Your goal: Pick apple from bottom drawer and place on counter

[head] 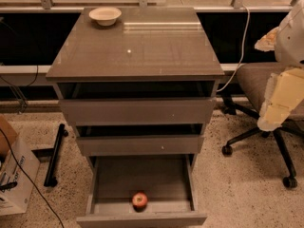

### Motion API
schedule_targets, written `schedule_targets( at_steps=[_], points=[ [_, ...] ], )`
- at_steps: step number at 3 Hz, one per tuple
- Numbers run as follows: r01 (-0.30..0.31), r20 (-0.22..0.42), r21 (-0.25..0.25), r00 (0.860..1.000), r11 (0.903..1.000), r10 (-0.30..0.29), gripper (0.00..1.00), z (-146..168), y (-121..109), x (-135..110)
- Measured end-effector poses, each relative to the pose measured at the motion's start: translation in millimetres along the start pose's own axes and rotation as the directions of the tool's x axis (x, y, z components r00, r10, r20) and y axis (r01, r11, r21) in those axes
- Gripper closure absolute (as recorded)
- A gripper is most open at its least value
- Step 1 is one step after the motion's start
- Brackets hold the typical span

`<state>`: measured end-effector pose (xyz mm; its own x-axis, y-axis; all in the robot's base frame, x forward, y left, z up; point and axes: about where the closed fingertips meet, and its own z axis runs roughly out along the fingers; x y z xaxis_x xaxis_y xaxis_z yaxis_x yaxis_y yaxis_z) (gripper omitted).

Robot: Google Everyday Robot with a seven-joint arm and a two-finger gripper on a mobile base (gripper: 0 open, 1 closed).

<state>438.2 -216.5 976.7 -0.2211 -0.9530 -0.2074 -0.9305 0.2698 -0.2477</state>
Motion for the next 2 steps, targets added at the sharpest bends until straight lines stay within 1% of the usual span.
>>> schedule_targets(
  at_steps=[1,2],
  points=[
    [0.000,0.001,0.002,1.000,1.0000,0.000,0.00,0,0,0],
    [-0.024,0.009,0.018,1.000,0.9996,0.023,0.00,14,-4,3]
  ],
)
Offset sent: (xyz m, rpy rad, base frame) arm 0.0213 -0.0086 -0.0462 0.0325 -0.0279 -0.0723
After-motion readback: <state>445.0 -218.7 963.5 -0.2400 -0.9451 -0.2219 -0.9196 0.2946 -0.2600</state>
